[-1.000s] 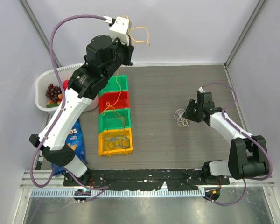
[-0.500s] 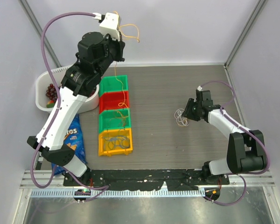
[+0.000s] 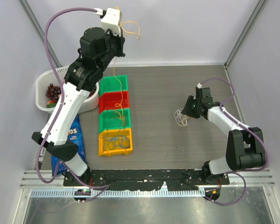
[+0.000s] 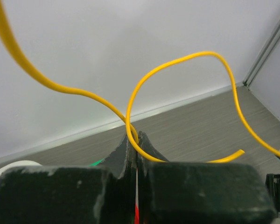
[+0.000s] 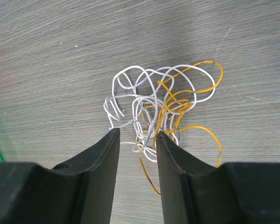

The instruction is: Untangle the cables

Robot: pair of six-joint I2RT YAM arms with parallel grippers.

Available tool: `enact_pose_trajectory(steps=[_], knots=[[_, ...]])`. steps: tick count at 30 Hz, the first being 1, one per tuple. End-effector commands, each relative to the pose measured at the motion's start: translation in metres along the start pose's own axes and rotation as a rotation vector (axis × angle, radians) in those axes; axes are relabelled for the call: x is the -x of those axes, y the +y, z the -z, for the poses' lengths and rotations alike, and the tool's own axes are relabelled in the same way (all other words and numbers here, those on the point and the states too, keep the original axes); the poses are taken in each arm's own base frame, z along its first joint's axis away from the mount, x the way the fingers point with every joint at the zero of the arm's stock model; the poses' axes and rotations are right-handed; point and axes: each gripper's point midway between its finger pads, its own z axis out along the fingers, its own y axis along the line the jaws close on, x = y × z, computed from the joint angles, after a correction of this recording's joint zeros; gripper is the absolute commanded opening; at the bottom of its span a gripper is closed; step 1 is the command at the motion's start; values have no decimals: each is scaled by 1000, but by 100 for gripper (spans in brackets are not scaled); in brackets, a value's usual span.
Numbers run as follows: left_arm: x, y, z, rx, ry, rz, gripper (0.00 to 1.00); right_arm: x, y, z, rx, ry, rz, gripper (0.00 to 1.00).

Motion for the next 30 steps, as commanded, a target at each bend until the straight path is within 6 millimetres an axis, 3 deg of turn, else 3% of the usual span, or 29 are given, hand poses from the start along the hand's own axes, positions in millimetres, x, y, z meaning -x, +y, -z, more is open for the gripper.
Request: enact_pose_trajectory(steps=[1,4,9,15,21,25,30], knots=[[50,9,12,24,-129,96,0,24,9,3,12,-46,17,43],[48,3,20,-18,-108,133,0,27,10,1,15,-44,19,43],[21,23,33,81,-5,69,0,29,26,-4,91,-19,28,44],[28,47,60,172,0,28,0,29,32,-7,118,-9,20,44],[32,56,80,193,-12,22,0,28,32,-6,119,-5,18,43],[47,50,79,157,-81,34,0,28,32,-5,117,-11,20,43],[60,34,60,90,-156,55,0,27,29,-5,108,-13,15,43]])
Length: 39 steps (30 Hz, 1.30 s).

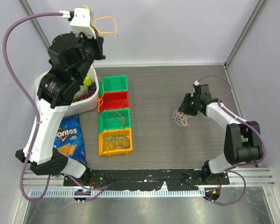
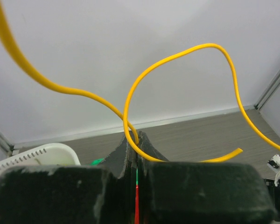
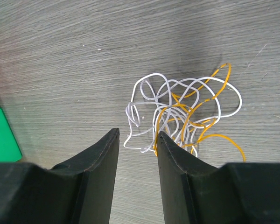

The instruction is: Untangle the cables

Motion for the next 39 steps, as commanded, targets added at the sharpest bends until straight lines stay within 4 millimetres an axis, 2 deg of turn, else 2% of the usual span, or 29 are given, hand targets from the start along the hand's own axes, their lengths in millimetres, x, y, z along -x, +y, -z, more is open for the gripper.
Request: enact_pose_trajectory(steps=[1,5,10,13,15,19,25,28,31,36,39], knots=[[17,-15,-20,-57,-101,4,0,21,10,5,26,-65,12,43],[13,-9,-37,-14,-108,0,0,21,10,6,24,-65,15,43],[10,-8,-47,0,-107,-1,0,18,7,8,14,-64,19,43],[-14,0,-56,29,-76,-6,0,16,5,9,9,-60,19,43],[-40,6,-62,48,-29,10,0,15,6,9,11,-57,20,43],[-68,14,-66,69,16,3,0,16,6,9,13,-58,19,43],[-102,22,-68,98,83,-23,0,16,7,9,16,-54,16,43],[-107,24,-66,107,98,-29,0,15,7,9,16,-53,14,43],[-128,21,-65,93,140,-16,0,12,5,8,11,-48,17,43],[-179,16,-54,113,285,112,0,8,2,8,5,-45,12,43],[-225,21,-44,183,453,136,0,7,3,10,9,-46,10,43]])
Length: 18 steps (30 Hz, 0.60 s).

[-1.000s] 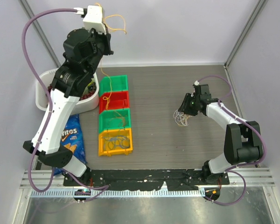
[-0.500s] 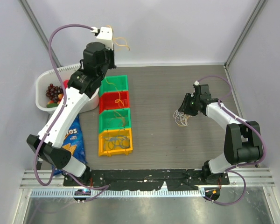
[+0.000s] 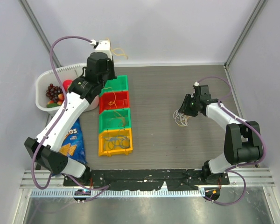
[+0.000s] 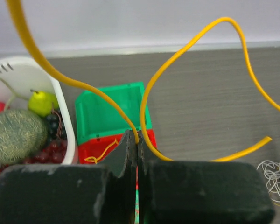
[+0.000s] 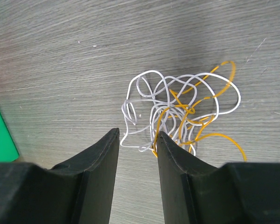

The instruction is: Untangle the cables

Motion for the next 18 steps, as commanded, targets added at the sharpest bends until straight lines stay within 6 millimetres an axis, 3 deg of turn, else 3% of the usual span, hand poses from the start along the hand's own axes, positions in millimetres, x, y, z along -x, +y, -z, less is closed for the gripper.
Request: enact_pose_trajectory(steps=[1,3,10,13,18], knots=[[-56,8,1,71,204,89,0,9,4,11,14,-50,11,43],[-85,10,1,94,310,80,0,8,4,12,15,-48,13,43],[-151,7,11,35,536,-7,0,3,4,14,16,-41,14,43],[-189,9,19,27,677,-36,0,2,2,15,11,-39,10,43],[-231,24,15,73,820,-67,0,1,4,13,20,-31,4,43]])
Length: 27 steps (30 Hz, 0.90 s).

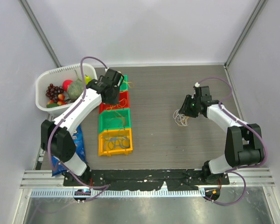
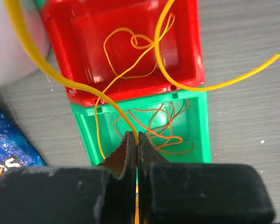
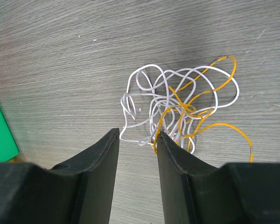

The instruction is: Untangle the cables

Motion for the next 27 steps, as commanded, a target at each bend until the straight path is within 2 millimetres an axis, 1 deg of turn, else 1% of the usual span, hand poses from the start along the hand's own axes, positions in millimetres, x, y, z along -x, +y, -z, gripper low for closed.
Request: enact_pose_trajectory(steps=[1,3,6,8,12,15,16,18,20,21,22,23,24,27], knots=[[-33,14,-24,30,165,-16,0,8,6,8,20,-32,4,43],[-45,25,-34,62,234,-25,0,9,6,9,18,-34,7,43],[-53,45,-46,136,280,-47,0,8,5,9,12,-34,10,43],[-46,51,-52,153,254,-72,0,6,4,8,10,-30,9,43],[-25,49,-65,154,230,-112,0,6,4,6,15,-26,4,43],[-22,44,-76,149,263,-126,0,8,4,6,11,-31,3,43],[-21,43,-77,144,266,-127,2,8,4,6,10,-33,3,43],[-20,41,-77,135,254,-115,6,8,4,6,11,-34,3,43],[-16,41,-74,135,223,-103,6,6,3,6,7,-31,3,43],[-13,43,-72,149,204,-97,4,4,2,5,6,-25,0,43],[-8,45,-67,159,183,-92,1,4,2,5,8,-24,1,43],[-3,47,-61,165,159,-88,0,3,2,5,10,-22,0,43],[2,50,-52,171,130,-81,0,3,3,5,12,-22,0,43],[12,50,-36,155,62,-66,1,5,4,5,16,-27,-2,43]])
